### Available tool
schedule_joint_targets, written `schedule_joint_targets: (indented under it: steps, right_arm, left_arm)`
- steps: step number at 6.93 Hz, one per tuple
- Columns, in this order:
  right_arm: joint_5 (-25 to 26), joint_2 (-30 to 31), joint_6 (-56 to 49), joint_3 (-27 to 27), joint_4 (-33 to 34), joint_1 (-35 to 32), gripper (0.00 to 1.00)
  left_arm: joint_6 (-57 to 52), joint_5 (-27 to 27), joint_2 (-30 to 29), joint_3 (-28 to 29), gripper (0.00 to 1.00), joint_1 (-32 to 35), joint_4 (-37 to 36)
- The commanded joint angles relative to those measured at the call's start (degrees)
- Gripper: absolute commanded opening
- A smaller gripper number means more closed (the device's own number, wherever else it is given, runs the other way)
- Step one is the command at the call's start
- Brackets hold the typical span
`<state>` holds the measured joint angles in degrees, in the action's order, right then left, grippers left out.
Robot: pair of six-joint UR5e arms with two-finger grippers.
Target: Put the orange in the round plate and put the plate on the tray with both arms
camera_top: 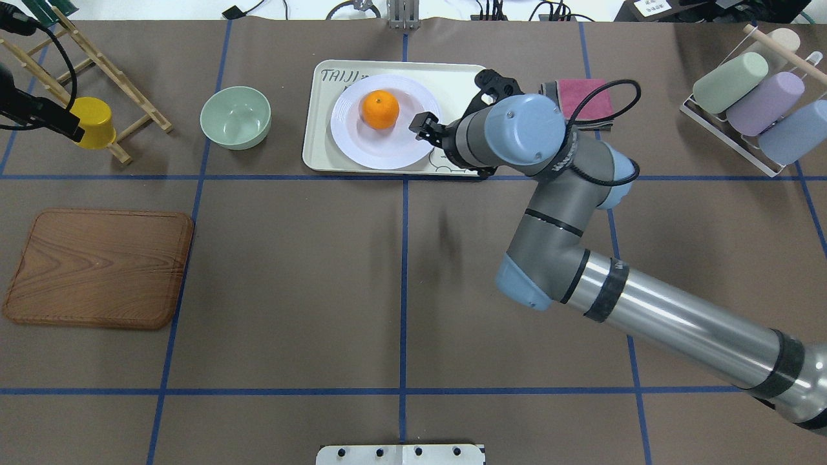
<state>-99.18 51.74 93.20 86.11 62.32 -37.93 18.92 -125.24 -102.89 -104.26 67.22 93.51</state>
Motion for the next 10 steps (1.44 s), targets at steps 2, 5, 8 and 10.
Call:
schedule_joint_targets:
  steps: [2,5,8,10]
  right_arm:
    - [-12.9,10.5,-14.5,13.9,10.9,-14.1,1.0]
    - [-28.0,17.4,-40.6,18.5,18.7,-26.5,1.0]
    - [-28.4,23.3,-69.2,18.8,27.7,-34.1,1.0]
    - [-26.9,26.0,-86.6,25.5,49.2,-39.5,1.0]
  left_arm:
    - [-11.8,-0.8,4.8,1.9,0.94,6.8,0.0]
    - [-27.9,-2.4,7.4,8.7,0.95,16.1,-0.6]
    - [-32.5,-5.3,7.4,15.0,0.97,19.3,-1.1]
    - [-32.3,-5.6,7.4,15.6,0.99,20.0,-5.9]
